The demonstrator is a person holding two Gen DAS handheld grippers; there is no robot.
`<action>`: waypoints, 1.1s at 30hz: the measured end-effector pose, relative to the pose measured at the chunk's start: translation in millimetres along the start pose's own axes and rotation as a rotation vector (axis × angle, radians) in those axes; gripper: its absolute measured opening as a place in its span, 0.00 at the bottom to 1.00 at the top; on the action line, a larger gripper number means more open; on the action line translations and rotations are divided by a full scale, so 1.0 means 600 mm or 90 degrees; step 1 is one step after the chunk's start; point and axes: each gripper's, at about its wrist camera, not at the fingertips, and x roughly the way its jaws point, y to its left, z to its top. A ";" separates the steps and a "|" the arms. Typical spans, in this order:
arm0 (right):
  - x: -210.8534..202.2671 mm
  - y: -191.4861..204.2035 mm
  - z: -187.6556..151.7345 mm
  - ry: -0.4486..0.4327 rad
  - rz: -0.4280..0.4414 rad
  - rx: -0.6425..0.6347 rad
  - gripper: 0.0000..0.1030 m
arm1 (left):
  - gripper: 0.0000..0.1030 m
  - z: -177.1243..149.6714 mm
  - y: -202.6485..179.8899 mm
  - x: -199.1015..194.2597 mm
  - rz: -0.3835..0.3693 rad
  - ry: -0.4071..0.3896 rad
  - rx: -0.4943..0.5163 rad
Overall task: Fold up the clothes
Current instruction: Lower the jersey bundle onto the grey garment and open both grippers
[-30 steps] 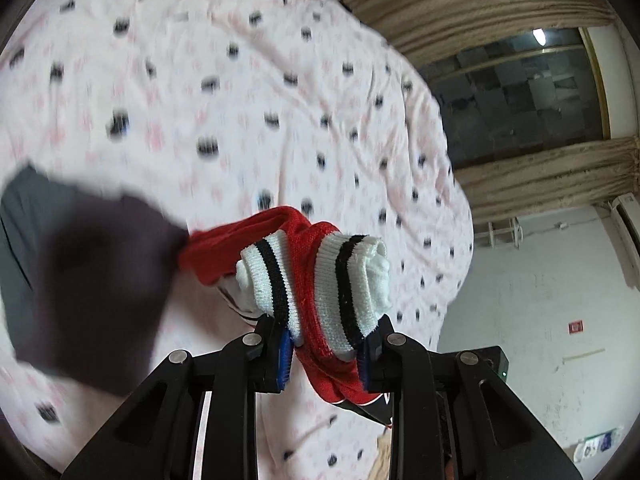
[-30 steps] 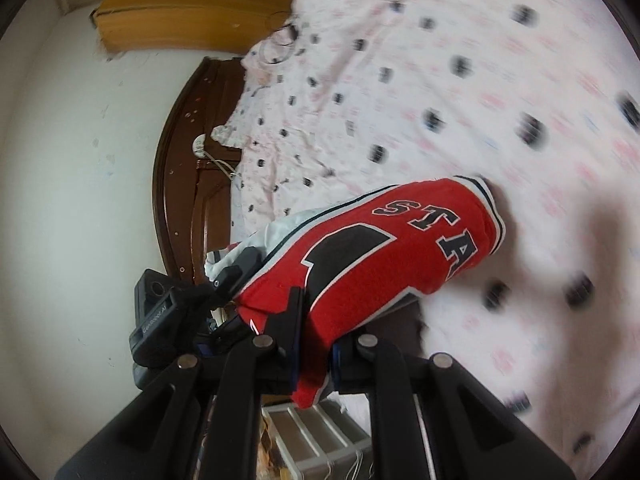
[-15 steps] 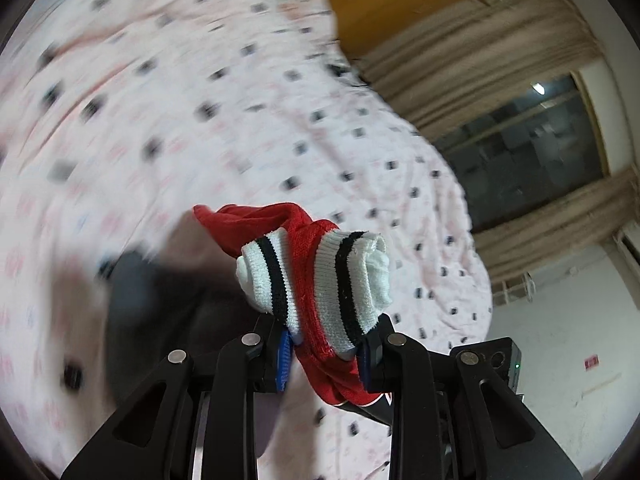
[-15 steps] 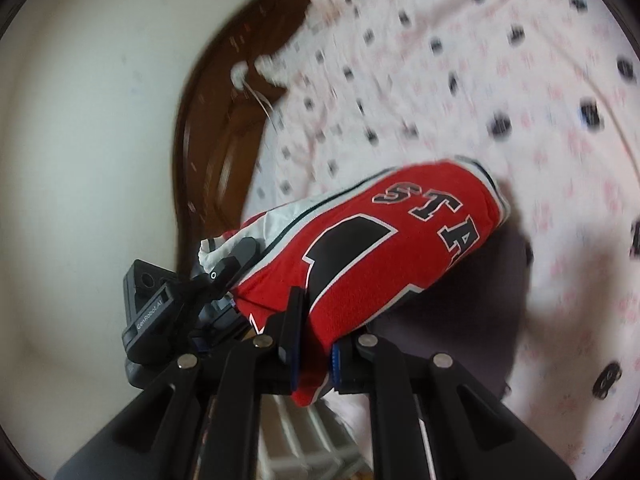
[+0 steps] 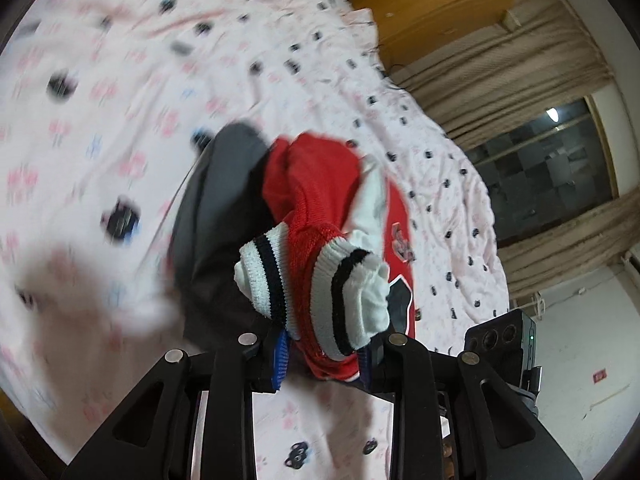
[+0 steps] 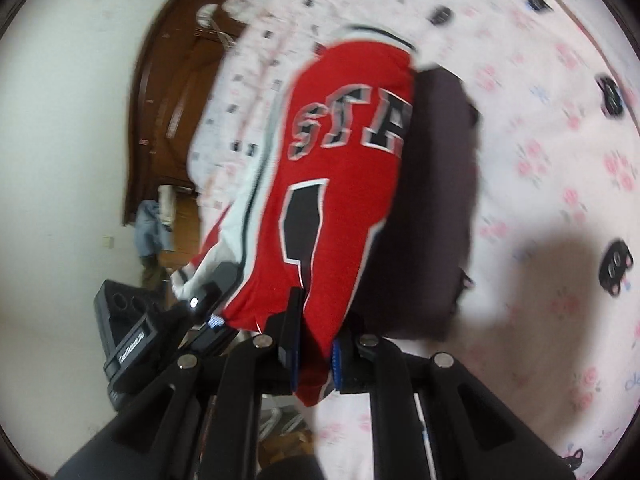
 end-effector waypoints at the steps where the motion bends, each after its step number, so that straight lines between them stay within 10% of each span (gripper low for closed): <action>1: 0.008 -0.010 -0.004 0.003 -0.009 0.008 0.14 | 0.28 -0.006 0.009 0.005 0.005 -0.001 -0.007; 8: 0.020 -0.028 -0.016 -0.008 -0.023 0.016 0.21 | 0.38 -0.014 0.036 -0.001 0.002 -0.026 0.035; 11: 0.013 -0.022 -0.022 -0.013 -0.038 -0.001 0.29 | 0.59 -0.016 0.044 -0.018 0.056 -0.054 0.038; 14: 0.005 -0.023 -0.025 -0.025 -0.049 -0.003 0.33 | 0.59 -0.017 0.054 -0.030 0.062 -0.061 0.031; 17: -0.012 -0.030 -0.034 -0.047 -0.105 -0.014 0.60 | 0.59 -0.028 0.053 -0.038 0.083 -0.067 0.051; 33: -0.112 0.131 -0.239 -0.241 -0.330 -0.298 0.74 | 0.67 -0.156 -0.050 -0.153 0.151 -0.183 0.322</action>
